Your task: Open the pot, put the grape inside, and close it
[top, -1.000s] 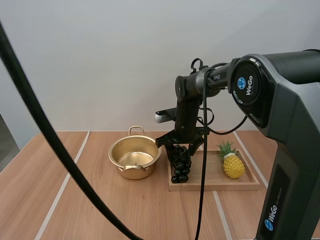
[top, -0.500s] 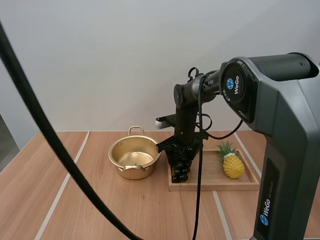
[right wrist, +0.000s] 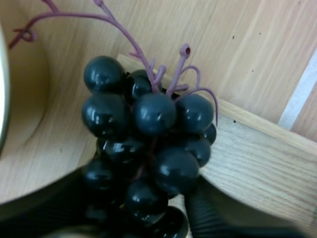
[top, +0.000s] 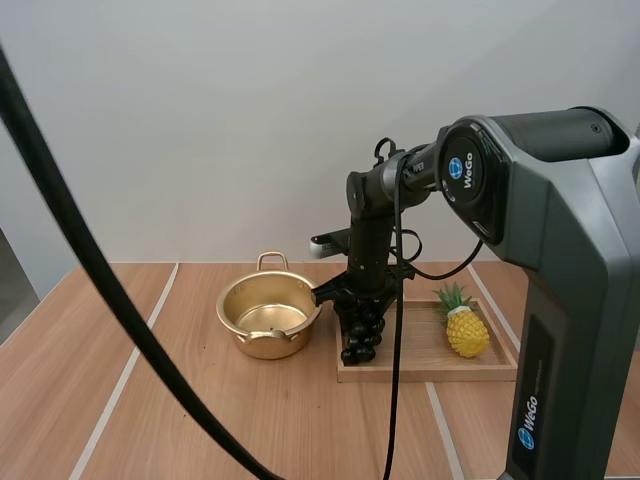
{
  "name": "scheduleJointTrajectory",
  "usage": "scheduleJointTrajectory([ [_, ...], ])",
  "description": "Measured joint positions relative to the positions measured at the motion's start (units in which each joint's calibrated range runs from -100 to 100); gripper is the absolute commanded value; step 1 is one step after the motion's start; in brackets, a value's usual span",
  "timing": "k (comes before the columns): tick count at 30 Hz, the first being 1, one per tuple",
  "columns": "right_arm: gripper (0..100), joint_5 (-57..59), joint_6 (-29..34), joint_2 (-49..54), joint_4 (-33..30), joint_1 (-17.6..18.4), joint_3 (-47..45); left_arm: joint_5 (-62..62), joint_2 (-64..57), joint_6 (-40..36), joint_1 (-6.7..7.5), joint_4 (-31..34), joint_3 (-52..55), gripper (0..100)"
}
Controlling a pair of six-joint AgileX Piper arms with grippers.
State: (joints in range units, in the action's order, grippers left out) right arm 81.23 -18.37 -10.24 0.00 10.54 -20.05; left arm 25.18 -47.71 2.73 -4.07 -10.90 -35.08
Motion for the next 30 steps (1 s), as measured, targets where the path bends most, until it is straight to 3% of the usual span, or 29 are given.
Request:
scheduleJointTrajectory([
  [12,0,-0.4,0.4,1.2,0.0,0.0,0.0,0.6,0.0,0.0,0.00,0.0,0.0,0],
  [22,0,0.7,0.3,16.5,0.4,0.0,3.6,2.6,0.0,0.4,0.00,0.0,0.0,0],
  [30,0,6.5,-5.8,21.2,6.5,0.0,6.2,2.6,-0.3,0.5,0.00,0.1,-0.1,0],
])
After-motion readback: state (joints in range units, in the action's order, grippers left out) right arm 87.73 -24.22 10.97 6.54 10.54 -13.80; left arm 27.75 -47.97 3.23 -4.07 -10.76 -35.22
